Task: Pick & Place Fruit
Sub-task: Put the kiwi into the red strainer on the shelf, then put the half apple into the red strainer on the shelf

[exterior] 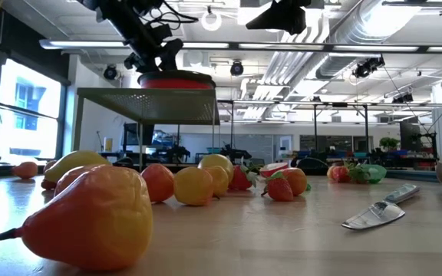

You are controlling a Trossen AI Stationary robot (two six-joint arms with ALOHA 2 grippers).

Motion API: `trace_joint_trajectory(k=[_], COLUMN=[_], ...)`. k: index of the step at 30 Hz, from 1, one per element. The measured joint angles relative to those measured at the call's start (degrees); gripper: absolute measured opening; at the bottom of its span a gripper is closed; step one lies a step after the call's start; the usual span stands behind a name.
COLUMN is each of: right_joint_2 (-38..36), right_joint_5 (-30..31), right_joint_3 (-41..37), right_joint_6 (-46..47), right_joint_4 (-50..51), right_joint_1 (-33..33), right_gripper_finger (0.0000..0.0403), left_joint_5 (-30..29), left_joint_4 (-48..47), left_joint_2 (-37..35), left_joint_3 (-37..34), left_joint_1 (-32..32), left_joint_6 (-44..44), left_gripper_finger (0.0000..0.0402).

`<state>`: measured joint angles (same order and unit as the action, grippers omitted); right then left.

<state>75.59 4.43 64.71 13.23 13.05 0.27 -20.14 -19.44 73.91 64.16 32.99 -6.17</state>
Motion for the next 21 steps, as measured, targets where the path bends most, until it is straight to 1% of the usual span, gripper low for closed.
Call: trace_joint_trajectory(k=[21], right_joint_2=[0.0], right_joint_5=[0.0], right_joint_3=[0.0], right_joint_6=[0.0], right_joint_4=[0.1], right_joint_1=[0.0], right_gripper_finger=[0.0325], left_joint_5=[0.0], left_joint_4=[0.0], left_joint_2=[0.0], left_joint_3=[0.0], left_joint_1=[0.0], left_joint_6=[-0.1], left_gripper_finger=[0.0267])
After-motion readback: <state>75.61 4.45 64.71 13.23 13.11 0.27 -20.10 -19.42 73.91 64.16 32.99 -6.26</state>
